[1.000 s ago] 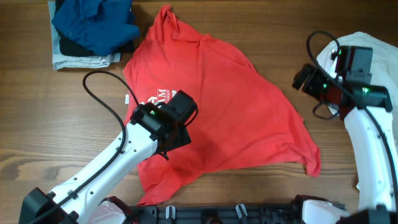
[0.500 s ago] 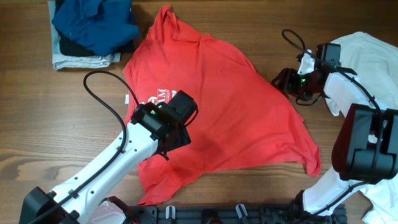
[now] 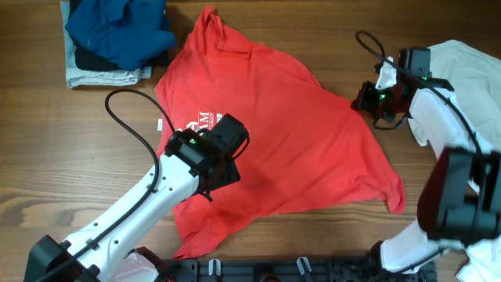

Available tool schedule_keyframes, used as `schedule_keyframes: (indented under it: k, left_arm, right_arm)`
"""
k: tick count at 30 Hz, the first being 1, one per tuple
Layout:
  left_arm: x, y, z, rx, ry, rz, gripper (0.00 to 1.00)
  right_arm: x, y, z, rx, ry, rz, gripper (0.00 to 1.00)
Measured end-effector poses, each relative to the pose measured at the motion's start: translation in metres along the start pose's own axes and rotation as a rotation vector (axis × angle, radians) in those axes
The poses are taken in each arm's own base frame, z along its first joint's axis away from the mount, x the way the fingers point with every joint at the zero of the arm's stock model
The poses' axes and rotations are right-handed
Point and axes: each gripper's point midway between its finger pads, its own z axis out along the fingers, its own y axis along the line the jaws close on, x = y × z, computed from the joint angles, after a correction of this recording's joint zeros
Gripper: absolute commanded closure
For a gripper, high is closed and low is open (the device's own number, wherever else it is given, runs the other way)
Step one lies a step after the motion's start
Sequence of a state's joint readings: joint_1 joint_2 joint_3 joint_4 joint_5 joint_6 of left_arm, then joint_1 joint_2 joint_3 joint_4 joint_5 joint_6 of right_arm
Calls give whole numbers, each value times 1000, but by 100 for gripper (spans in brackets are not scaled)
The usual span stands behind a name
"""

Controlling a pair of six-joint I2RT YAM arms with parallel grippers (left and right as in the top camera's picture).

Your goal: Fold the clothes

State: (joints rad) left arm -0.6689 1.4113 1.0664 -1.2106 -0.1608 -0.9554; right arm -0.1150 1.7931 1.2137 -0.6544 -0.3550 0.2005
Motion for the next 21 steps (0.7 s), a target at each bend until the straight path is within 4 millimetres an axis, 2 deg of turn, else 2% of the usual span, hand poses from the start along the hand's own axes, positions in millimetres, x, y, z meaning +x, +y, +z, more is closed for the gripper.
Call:
schedule_keyframes:
  k: [2, 3, 5, 6, 7, 8, 9, 10, 11, 13, 14, 15, 16, 17, 19, 21]
  left_arm:
    - [0, -1, 0, 3, -2, 0, 0]
    - [0, -1, 0, 3, -2, 0, 0]
    - [-1, -1, 0, 4, -2, -1, 0]
    - [0, -1, 0, 3, -2, -1, 0]
    - [-1, -1, 0, 4, -3, -1, 0]
    - [-1, -1, 0, 4, -2, -1, 0]
    - [-1, -1, 0, 4, -2, -1, 0]
    - [-1, -1, 0, 4, -3, -1, 0]
    - [-1, -1, 0, 4, -3, 2, 0]
    - [0, -1, 0, 3, -2, 12, 0]
    - [-1, -1, 0, 4, -2, 15, 0]
    - [0, -1, 0, 3, -1, 17, 0]
    - [0, -1, 0, 3, -2, 18, 0]
    - [0, -1, 0, 3, -2, 18, 0]
    - [0, -1, 0, 3, -2, 19, 0]
    - [-1, -1, 0, 4, -2, 18, 0]
  right_arm:
    - [6, 38, -22, 35, -36, -104, 95]
    - [17, 64, -25, 39, -27, -169, 96]
    - [50, 102, -11, 41, 44, -250, 95]
    - [68, 116, -1, 44, 78, -266, 79]
    - [90, 125, 10, 57, 125, -275, 75]
    - [102, 129, 17, 71, 149, -282, 69]
    - [125, 130, 28, 119, 204, -287, 59]
    - [133, 127, 31, 147, 220, -285, 44]
    - [140, 121, 32, 195, 235, -267, 41]
    - [129, 101, 25, 293, 203, -207, 25]
    - [121, 94, 18, 317, 195, -176, 23]
    - [99, 88, 6, 327, 150, -125, 23]
    - [66, 84, -12, 313, 70, -70, 26]
    - [23, 76, -45, 278, -53, -19, 29]
    - [6, 62, -62, 245, -79, 7, 30]
    - [12, 40, -57, 261, -7, 44, 30]
